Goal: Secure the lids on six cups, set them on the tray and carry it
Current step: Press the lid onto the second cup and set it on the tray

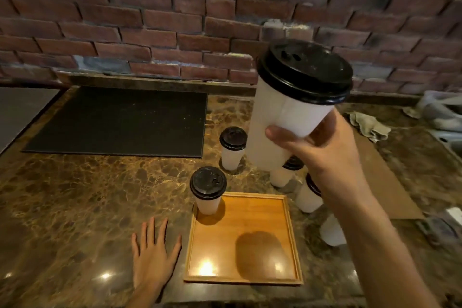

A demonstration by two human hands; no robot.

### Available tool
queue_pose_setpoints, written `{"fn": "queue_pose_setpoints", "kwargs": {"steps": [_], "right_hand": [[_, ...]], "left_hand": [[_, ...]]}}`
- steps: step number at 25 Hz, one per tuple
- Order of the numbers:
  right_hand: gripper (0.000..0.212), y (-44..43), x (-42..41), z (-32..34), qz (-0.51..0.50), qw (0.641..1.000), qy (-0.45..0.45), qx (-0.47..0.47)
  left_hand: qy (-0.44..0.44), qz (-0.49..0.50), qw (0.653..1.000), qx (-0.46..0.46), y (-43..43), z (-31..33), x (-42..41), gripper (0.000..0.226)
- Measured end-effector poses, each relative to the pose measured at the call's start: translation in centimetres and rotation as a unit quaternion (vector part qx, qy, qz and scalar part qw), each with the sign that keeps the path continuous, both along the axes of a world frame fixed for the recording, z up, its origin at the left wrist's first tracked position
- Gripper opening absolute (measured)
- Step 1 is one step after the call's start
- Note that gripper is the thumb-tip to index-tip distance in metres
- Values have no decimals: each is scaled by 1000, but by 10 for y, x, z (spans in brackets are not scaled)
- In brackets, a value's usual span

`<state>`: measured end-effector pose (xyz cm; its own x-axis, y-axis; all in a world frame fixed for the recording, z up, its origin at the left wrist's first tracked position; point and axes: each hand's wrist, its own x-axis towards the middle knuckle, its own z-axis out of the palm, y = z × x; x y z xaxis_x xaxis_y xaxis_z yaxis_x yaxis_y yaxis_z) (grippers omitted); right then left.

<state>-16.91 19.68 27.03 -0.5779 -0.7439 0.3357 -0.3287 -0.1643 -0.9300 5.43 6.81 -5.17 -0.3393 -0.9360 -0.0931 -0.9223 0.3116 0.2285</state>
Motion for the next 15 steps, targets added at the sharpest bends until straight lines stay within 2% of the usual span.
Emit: {"fn": "queue_pose_setpoints", "kwargs": {"steps": [3, 11, 15], "right_hand": [[68, 36, 20, -12, -35, 999, -8, -8], [67, 86, 65, -54, -112, 991, -74, -6], [75, 93, 68, -49, -114, 991, -72, -14]], "left_hand": [[-22, -5, 999, 28, -1, 3, 0, 66], [-26, -50, 992, 108, -14, 4, 9, 66], [18, -45, 982, 184, -19, 30, 9, 65]]}}
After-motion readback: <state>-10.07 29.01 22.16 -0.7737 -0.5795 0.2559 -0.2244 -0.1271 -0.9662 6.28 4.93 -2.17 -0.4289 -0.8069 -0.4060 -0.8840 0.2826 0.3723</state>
